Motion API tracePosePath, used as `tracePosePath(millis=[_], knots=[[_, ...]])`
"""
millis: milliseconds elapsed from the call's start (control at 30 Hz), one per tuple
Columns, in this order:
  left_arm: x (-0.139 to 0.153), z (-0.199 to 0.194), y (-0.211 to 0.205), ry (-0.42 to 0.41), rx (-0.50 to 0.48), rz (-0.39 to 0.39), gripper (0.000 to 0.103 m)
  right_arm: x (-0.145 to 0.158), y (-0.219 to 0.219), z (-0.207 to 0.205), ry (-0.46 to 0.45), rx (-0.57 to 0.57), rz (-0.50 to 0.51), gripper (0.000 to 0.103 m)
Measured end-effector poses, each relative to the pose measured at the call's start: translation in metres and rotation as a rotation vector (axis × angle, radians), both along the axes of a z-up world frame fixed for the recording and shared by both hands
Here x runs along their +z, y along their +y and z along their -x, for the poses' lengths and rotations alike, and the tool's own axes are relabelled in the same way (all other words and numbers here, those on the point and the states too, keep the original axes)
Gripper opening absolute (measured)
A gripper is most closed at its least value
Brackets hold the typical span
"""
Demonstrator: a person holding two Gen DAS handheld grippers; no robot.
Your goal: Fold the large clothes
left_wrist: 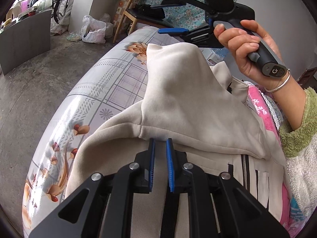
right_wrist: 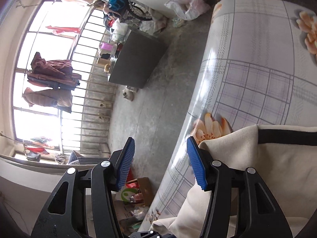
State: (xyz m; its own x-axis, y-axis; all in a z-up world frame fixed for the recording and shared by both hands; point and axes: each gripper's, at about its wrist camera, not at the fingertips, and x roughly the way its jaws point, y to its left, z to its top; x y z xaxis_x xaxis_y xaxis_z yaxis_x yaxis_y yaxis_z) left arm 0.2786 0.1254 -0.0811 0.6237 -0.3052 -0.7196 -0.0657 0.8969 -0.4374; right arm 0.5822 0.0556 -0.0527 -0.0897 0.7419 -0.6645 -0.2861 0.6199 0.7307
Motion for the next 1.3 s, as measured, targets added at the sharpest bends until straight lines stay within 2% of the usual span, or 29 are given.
tracePosePath(millis=[100, 133, 233, 333, 367, 433, 500, 600, 667, 700, 800, 900, 1000, 1067, 1133, 1200, 1300], knots=[[0.0, 0.001, 0.006, -0.005, 0.033, 0.023, 0.011, 0.0, 0.009, 0.005, -0.083, 0.043, 0.298, 0.055], [0.001, 0.002, 0.009, -0.01, 0.048, 0.032, 0.011, -0.004, 0.013, 0.008, -0.09, 0.072, 0.359, 0.055], [0.002, 0.006, 0.018, -0.026, 0.103, 0.061, 0.011, -0.026, 0.029, 0.016, -0.037, 0.153, 0.424, 0.054], [-0.001, 0.007, 0.027, -0.019, 0.146, 0.085, 0.011, -0.043, 0.045, 0.019, 0.006, 0.198, 0.394, 0.036], [-0.002, 0.006, 0.029, -0.015, 0.149, 0.1, 0.011, -0.046, 0.051, 0.019, 0.025, 0.194, 0.357, 0.034], [-0.003, 0.007, 0.03, -0.018, 0.154, 0.11, 0.012, -0.049, 0.057, 0.016, 0.03, 0.155, 0.272, 0.034], [-0.002, 0.008, 0.03, -0.022, 0.157, 0.106, 0.012, -0.05, 0.06, 0.012, -0.01, 0.11, 0.233, 0.036], [-0.002, 0.009, 0.03, -0.022, 0.158, 0.105, 0.012, -0.043, 0.056, 0.014, -0.092, 0.066, 0.245, 0.039], [-0.003, 0.01, 0.031, -0.023, 0.157, 0.109, 0.012, -0.027, 0.046, 0.017, -0.177, 0.038, 0.27, 0.051], [-0.003, 0.01, 0.031, -0.023, 0.157, 0.111, 0.012, -0.016, 0.039, 0.019, -0.222, 0.024, 0.272, 0.052], [-0.002, 0.011, 0.032, -0.024, 0.157, 0.107, 0.012, 0.023, 0.008, 0.032, -0.32, -0.023, 0.228, 0.052], [-0.002, 0.011, 0.031, -0.027, 0.156, 0.096, 0.013, 0.063, -0.04, 0.059, -0.413, -0.071, 0.182, 0.052], [-0.002, 0.011, 0.031, -0.028, 0.156, 0.095, 0.013, 0.097, -0.109, 0.101, -0.509, -0.143, 0.211, 0.052], [-0.003, 0.011, 0.032, -0.028, 0.158, 0.104, 0.013, 0.11, -0.16, 0.133, -0.56, -0.226, 0.282, 0.052], [-0.003, 0.011, 0.032, -0.028, 0.16, 0.107, 0.013, 0.113, -0.213, 0.163, -0.584, -0.323, 0.355, 0.052], [-0.003, 0.011, 0.033, -0.029, 0.161, 0.101, 0.013, 0.104, -0.262, 0.192, -0.559, -0.419, 0.437, 0.052], [0.0, 0.012, 0.031, -0.035, 0.16, 0.08, 0.013, 0.068, -0.319, 0.221, -0.425, -0.509, 0.495, 0.036]])
